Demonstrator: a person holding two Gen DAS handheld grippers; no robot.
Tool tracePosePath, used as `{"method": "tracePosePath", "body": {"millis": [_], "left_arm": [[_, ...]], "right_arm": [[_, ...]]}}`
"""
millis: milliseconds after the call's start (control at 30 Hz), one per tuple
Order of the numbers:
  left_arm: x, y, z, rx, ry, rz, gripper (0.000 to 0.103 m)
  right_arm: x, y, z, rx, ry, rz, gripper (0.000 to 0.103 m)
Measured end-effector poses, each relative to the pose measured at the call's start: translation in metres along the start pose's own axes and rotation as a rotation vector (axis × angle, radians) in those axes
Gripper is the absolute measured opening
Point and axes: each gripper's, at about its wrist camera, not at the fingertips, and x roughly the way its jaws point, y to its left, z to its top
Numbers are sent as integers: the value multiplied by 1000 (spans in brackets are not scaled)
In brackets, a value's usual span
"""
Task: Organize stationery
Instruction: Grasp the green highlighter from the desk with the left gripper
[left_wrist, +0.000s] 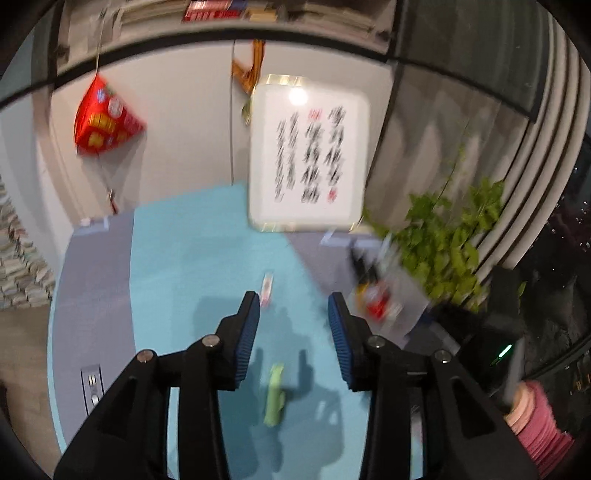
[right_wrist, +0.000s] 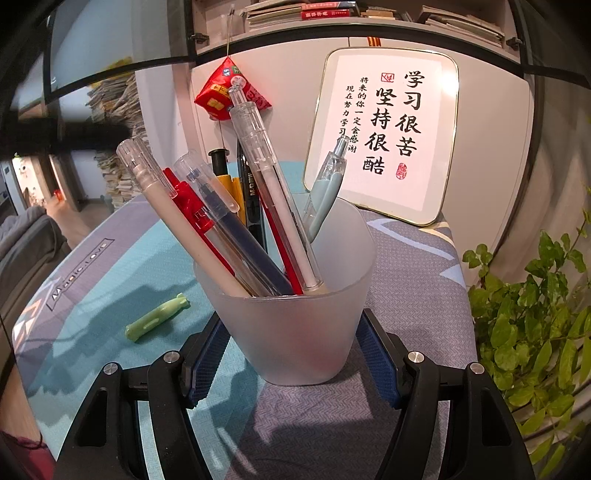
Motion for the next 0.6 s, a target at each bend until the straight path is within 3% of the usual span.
{"method": "tracePosePath", "body": {"millis": [300,500,600], "left_arm": [[71,5,-52,27,222,35,37],[90,10,-63,27,273,65,35],[90,11,-64,34,257,75,35]], "right_arm": [[0,1,0,-1,2,-1,71],[0,1,0,1,2,1,71],[0,1,0,3,4,3,71]]}}
